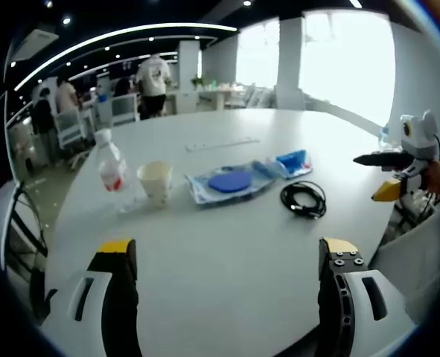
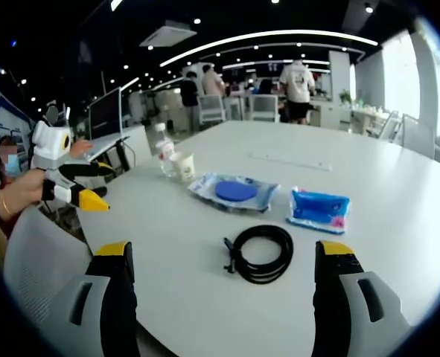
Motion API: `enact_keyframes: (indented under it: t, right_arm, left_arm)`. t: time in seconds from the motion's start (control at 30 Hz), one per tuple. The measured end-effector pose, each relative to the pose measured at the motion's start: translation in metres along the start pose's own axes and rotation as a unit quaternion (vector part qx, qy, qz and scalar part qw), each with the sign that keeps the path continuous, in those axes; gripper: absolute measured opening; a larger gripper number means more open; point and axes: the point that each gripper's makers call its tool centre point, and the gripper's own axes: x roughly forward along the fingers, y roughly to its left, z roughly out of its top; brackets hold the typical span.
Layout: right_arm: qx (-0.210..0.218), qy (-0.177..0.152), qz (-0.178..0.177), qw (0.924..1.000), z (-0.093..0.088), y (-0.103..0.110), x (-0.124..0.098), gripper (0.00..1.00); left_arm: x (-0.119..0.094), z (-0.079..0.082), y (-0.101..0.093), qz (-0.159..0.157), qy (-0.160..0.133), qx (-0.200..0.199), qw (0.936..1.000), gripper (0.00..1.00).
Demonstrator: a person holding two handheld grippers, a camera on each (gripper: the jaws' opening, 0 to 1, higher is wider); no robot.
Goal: Arrange the tabletop items into an orderly group along one side of the table until the central work area is clear of visible clutter.
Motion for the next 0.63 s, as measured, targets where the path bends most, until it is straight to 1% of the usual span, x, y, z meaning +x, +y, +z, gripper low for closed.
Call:
enact_keyframes:
  t: [0.1, 0.17, 0.23, 0.27, 0.33, 0.4, 0.47, 0.5, 0.57, 0.63]
  right_arm:
    - [0.006, -0.004, -0.005, 1.0, -0.004, -0.003, -0.001, 0.99]
    - [0.007, -0.011, -0.005, 0.9999, -0.006, -0.003, -0.001, 0.99]
    - [0.012, -0.027, -0.008, 0.9995, -0.005, -0.001, -0.001, 0.99]
    - [0.018, -0.033, -0.006, 0.9993, -0.006, 0.001, -0.001, 0.99]
    - [0.021, -0.029, -0.006, 0.9994, -0.007, 0.002, -0.002, 0.99]
    - [0.005, -0.025, -0.019, 0.9995, -0.007, -0.003, -0.003, 0.99]
    - [0.008, -0.024, -0.021, 0.9995, -0.008, -0.003, -0.002, 0.99]
    - [0.018, -0.021, -0.019, 0.9994, -0.01, -0.003, -0.002, 0.99]
    - [0.022, -0.02, -0.018, 0.9994, -0.012, -0.002, -0.001, 0.99]
    - [0.015, -0.011, -0.023, 0.9996, -0.016, -0.003, 0.0, 0.99]
  left_arm:
    - [-0.001, -0.001, 0.001, 0.002, -0.006, -0.001, 1.0, 0.99]
    - [0.0, -0.004, 0.003, 0.005, -0.001, 0.003, 1.0, 0.99]
    - [0.001, -0.007, 0.004, 0.004, 0.002, 0.007, 1.0, 0.99]
    - [0.0, -0.009, 0.005, 0.001, 0.003, 0.003, 1.0, 0.99]
    - [0.0, -0.011, 0.005, -0.001, 0.0, 0.0, 1.0, 0.99]
    - [0.0, -0.012, 0.003, -0.003, -0.003, 0.0, 1.0, 0.99]
    - [0.001, -0.017, 0.0, -0.007, 0.006, 0.001, 1.0, 0.99]
    - [0.001, -0.018, -0.001, -0.01, 0.01, 0.004, 0.9999, 0.99]
    - [0.001, -0.018, -0.001, -0.009, 0.01, 0.006, 0.9999, 0.99]
    - [0.001, -0.015, 0.0, -0.007, 0.003, 0.007, 0.9999, 0.99]
